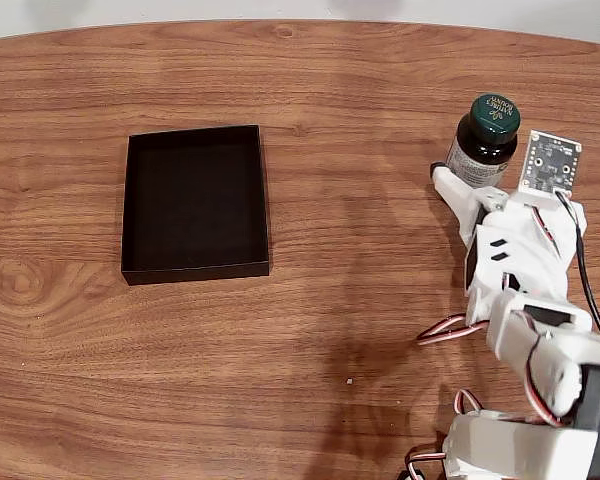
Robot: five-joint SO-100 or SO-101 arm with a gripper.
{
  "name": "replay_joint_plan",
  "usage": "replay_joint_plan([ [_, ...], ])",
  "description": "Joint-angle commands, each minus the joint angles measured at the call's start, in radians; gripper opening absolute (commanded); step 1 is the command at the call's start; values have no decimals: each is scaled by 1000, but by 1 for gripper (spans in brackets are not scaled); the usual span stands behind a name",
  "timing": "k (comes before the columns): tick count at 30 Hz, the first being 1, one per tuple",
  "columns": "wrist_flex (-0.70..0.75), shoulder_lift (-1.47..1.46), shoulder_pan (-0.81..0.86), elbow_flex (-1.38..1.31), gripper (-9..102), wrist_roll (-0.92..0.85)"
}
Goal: Pick up the pill bottle and place it in the black box.
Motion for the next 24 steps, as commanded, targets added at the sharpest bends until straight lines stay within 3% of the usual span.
replay_joint_plan([
  [1, -58, -35, -12, -101, 39, 15],
  [24, -106, -262, -31, -285, 39, 34],
])
